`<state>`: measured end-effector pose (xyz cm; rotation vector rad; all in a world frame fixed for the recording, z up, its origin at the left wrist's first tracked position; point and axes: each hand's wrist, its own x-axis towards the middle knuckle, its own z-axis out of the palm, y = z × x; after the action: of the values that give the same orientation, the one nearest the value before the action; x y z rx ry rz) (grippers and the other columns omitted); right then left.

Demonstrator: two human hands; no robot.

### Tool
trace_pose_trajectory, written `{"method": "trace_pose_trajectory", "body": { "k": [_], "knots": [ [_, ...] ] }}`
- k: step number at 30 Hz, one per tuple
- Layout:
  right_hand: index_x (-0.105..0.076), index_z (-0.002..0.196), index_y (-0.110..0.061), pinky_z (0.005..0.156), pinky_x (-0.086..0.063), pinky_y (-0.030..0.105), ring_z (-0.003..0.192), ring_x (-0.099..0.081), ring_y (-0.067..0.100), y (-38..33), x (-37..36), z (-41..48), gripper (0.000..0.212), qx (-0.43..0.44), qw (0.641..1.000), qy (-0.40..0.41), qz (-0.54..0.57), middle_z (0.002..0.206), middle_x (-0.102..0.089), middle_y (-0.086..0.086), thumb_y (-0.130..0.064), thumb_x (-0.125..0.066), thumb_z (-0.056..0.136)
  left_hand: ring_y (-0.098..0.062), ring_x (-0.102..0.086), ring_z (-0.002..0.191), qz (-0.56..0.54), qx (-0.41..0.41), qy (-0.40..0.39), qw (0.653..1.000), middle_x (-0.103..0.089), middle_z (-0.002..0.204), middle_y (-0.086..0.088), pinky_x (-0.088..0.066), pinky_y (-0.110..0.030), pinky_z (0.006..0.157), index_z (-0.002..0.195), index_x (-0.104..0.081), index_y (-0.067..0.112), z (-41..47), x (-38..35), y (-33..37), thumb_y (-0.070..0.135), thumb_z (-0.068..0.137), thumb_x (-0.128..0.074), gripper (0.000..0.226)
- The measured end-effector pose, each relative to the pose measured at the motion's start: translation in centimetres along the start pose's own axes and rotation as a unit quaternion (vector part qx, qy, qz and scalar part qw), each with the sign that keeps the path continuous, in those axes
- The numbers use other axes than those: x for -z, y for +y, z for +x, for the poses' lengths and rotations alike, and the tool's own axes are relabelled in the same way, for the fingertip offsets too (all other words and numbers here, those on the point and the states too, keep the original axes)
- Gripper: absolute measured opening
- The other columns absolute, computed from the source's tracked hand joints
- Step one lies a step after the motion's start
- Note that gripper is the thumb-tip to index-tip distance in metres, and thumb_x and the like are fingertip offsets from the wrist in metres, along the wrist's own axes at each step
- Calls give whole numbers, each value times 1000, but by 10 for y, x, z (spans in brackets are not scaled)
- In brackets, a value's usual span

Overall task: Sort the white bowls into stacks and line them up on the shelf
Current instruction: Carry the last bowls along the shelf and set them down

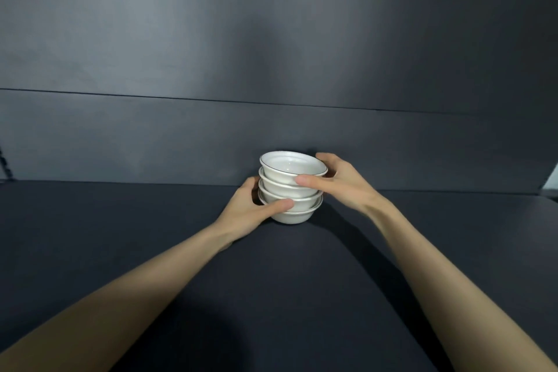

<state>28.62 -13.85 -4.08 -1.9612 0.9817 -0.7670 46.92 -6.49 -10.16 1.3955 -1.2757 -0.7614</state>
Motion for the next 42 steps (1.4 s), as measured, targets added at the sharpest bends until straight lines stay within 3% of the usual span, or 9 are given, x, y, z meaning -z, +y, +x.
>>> {"method": "trace_pose_trajectory", "body": {
  "k": [6,12,15,20,25,30,33,37,42],
  "knots": [
    [-45,134,-14,70,-47,5,87,-57,-6,1,-3,-1,68,4,1000,17,23,98,-57,-21,-30,-78,77,1,-60,109,-16,-19,4,1000,-64,117,14,-48,-15,84,125,-51,21,1,-1,-2,28,71,-81,62],
    [-50,127,-7,68,-45,3,76,-58,-8,-1,-3,-4,59,13,999,25,29,98,-61,-15,-24,-77,77,-1,-62,107,-26,-27,-3,999,-66,115,13,-50,-17,85,125,-52,21,1,-1,-3,28,72,-81,61],
    [-51,125,0,67,-45,4,89,-59,-8,-2,-1,-6,58,26,999,26,25,114,-56,-11,-20,-78,77,-2,-64,105,-25,-30,-6,999,-67,113,14,-50,-19,86,124,-53,23,2,-2,-5,34,67,-84,66],
    [-50,125,2,67,-45,4,100,-47,-7,-1,0,-8,58,36,999,18,36,114,-52,-13,-18,-77,78,-5,-64,105,-19,-33,-4,999,-67,113,15,-51,-23,90,124,-53,27,3,-2,-6,42,62,-84,71],
    [-48,130,-11,70,-46,4,108,-58,6,0,-1,-5,65,25,999,21,32,107,-60,-15,-25,-79,75,-5,-63,108,-9,-33,-10,999,-66,117,15,-50,-29,96,125,-51,29,3,-2,-7,54,55,-80,80],
    [-30,148,-12,92,-40,18,120,-48,9,5,-1,-3,95,17,999,14,25,134,-48,-7,-34,-81,70,-4,-60,111,-2,-14,-28,1000,-61,123,14,-50,-31,99,134,-43,24,2,1,-4,51,49,-84,97],
    [-25,149,-14,100,-43,27,125,-49,12,7,-1,-3,101,7,999,5,39,132,-46,-9,-33,-82,69,-1,-58,113,9,-6,-42,999,-59,123,16,-49,-25,97,135,-38,22,1,0,-2,48,43,-87,107],
    [-33,143,-18,89,-51,25,114,-57,8,9,-4,-3,87,7,997,-6,73,121,-57,-13,-28,-82,71,3,-56,110,17,-3,-46,999,-59,119,17,-47,-17,88,128,-39,24,1,-2,1,50,38,-85,104],
    [-46,125,-27,86,-56,32,107,-62,9,12,-6,-2,66,17,995,-1,102,116,-63,-10,-29,-83,70,-3,-61,107,23,4,-31,999,-65,114,13,-50,-24,93,121,-48,23,1,-2,0,49,37,-85,96]
  ]
}}
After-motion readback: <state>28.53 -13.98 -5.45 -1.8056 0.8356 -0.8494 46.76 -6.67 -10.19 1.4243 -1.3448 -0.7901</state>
